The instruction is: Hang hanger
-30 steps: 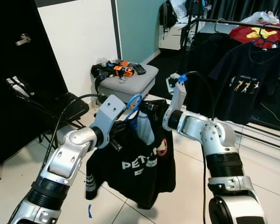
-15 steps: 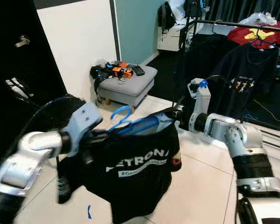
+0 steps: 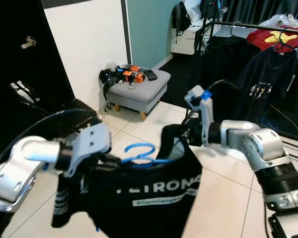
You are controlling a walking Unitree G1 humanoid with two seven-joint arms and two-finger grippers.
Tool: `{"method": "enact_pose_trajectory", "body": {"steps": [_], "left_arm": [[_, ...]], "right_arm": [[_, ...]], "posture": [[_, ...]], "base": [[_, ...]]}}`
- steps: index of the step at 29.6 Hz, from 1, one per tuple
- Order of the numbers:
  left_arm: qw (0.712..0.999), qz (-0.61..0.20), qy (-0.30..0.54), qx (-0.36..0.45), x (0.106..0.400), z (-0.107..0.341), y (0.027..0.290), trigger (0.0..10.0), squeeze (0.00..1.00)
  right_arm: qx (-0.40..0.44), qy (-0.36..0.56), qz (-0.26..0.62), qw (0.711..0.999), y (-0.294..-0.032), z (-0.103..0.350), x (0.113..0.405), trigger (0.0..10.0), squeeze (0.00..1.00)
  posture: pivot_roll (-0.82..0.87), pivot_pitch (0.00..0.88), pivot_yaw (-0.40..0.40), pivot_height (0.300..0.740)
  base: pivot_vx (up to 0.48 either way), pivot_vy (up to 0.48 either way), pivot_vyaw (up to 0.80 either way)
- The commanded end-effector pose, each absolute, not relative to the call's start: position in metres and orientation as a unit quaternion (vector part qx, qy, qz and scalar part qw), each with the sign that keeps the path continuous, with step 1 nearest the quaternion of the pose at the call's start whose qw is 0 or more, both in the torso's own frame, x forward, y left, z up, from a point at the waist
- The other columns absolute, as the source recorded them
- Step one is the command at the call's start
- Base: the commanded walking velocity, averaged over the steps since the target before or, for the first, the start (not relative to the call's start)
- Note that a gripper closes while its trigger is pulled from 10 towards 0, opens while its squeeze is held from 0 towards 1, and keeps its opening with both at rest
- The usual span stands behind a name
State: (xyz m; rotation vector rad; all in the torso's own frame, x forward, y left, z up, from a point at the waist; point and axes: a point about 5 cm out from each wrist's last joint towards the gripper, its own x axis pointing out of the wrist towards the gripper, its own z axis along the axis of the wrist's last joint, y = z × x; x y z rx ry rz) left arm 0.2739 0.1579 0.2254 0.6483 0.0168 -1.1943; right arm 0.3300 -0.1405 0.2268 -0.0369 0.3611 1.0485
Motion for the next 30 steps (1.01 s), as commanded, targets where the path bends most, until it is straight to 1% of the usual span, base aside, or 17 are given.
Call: {"method": "enact_pose_trajectory", "body": {"steps": [1, 2, 3, 4, 5, 7, 9, 12, 13, 14, 18, 19, 20, 23, 24, 25, 30], "left_arm": [[0.800, -0.518, 0.010, 0.302, 0.284, 0.224, 0.159, 10.0, 0.00], [0.814, -0.497, 0.010, 0.301, 0.290, 0.224, 0.158, 10.0, 0.00], [0.814, -0.497, 0.010, 0.301, 0.290, 0.224, 0.158, 10.0, 0.00], [0.837, -0.458, 0.013, 0.298, 0.299, 0.224, 0.160, 10.0, 0.00], [0.837, -0.458, 0.013, 0.298, 0.299, 0.224, 0.160, 10.0, 0.00], [0.862, -0.393, 0.033, 0.318, 0.311, 0.221, 0.172, 10.0, 0.00], [0.867, -0.375, 0.040, 0.324, 0.314, 0.220, 0.177, 10.0, 0.00], [0.865, -0.364, 0.048, 0.341, 0.314, 0.221, 0.183, 10.0, 0.00], [0.863, -0.349, 0.061, 0.360, 0.313, 0.222, 0.193, 10.0, 0.00], [0.863, -0.349, 0.061, 0.360, 0.313, 0.222, 0.193, 10.0, 0.00], [0.855, -0.332, 0.084, 0.389, 0.308, 0.224, 0.210, 10.0, 0.00], [0.851, -0.334, 0.094, 0.393, 0.304, 0.223, 0.214, 10.0, 0.00], [0.848, -0.345, 0.101, 0.390, 0.298, 0.222, 0.215, 10.0, 0.00], [0.843, -0.372, 0.099, 0.376, 0.290, 0.221, 0.211, 10.0, 0.00], [0.834, -0.405, 0.098, 0.362, 0.281, 0.221, 0.205, 10.0, 0.00], [0.824, -0.430, 0.095, 0.356, 0.275, 0.220, 0.200, 10.0, 0.00], [0.838, -0.412, 0.080, 0.350, 0.280, 0.222, 0.192, 10.0, 0.00]], "right_arm": [[-0.020, 0.163, 0.529, 0.832, -0.126, 0.234, 0.325, 0.7, 0.00], [-0.019, 0.164, 0.536, 0.828, -0.122, 0.235, 0.323, 0.7, 0.00], [-0.019, 0.164, 0.536, 0.828, -0.122, 0.235, 0.323, 0.7, 0.00], [-0.016, 0.164, 0.541, 0.824, -0.117, 0.237, 0.321, 1.4, 0.00], [-0.016, 0.164, 0.541, 0.824, -0.117, 0.237, 0.321, 1.4, 0.00], [-0.010, 0.171, 0.532, 0.829, -0.116, 0.241, 0.322, 0.7, 0.00], [-0.009, 0.173, 0.527, 0.832, -0.117, 0.242, 0.323, 0.7, 0.00], [-0.011, 0.177, 0.516, 0.838, -0.122, 0.242, 0.325, 0.1, 0.00], [-0.013, 0.182, 0.488, 0.853, -0.132, 0.241, 0.331, 0.0, 0.00], [-0.013, 0.182, 0.488, 0.853, -0.132, 0.241, 0.331, 0.0, 0.00], [-0.014, 0.190, 0.427, 0.884, -0.152, 0.237, 0.344, 0.0, 0.00], [-0.012, 0.190, 0.397, 0.898, -0.161, 0.234, 0.351, 0.4, 0.00], [-0.011, 0.190, 0.368, 0.910, -0.167, 0.233, 0.356, 0.9, 0.00], [-0.011, 0.190, 0.339, 0.921, -0.173, 0.230, 0.362, 0.9, 0.00], [-0.010, 0.190, 0.321, 0.928, -0.175, 0.228, 0.366, 1.3, 0.00], [-0.010, 0.190, 0.310, 0.931, -0.176, 0.226, 0.368, 1.1, 0.00], [-0.005, 0.186, 0.337, 0.923, -0.163, 0.224, 0.365, 1.3, 0.00]], "posture": [[-0.12, 0.000, 0.045, 0.736], [-0.12, 0.000, 0.046, 0.736], [-0.12, 0.000, 0.046, 0.736], [-0.12, 0.000, 0.046, 0.736], [-0.12, 0.000, 0.046, 0.736], [-0.12, 0.000, 0.048, 0.736], [-0.12, 0.000, 0.048, 0.736], [-0.12, 0.000, 0.049, 0.736], [-0.12, 0.000, 0.050, 0.736], [-0.12, 0.000, 0.050, 0.736], [-0.11, 0.000, 0.049, 0.736], [-0.11, 0.000, 0.045, 0.736], [-0.10, 0.000, 0.044, 0.736], [-0.10, 0.000, 0.040, 0.736], [-0.09, 0.000, 0.038, 0.736], [-0.09, 0.000, 0.038, 0.736], [-0.08, 0.000, 0.036, 0.736]], "base": [[0.000, 0.000, 0.00], [0.000, 0.000, 0.00], [0.000, 0.000, 0.00], [0.000, 0.000, 0.00], [0.000, 0.000, 0.00], [0.000, 0.000, 0.00], [0.000, 0.000, 0.00], [0.000, 0.000, 0.00], [0.000, 0.000, 0.00], [0.000, 0.000, 0.00], [0.000, 0.000, 0.00], [0.000, 0.000, 0.00], [0.000, 0.000, 0.00], [0.000, 0.000, 0.00], [0.000, 0.000, 0.00], [0.000, 0.000, 0.00], [0.000, 0.000, 0.00]]}}
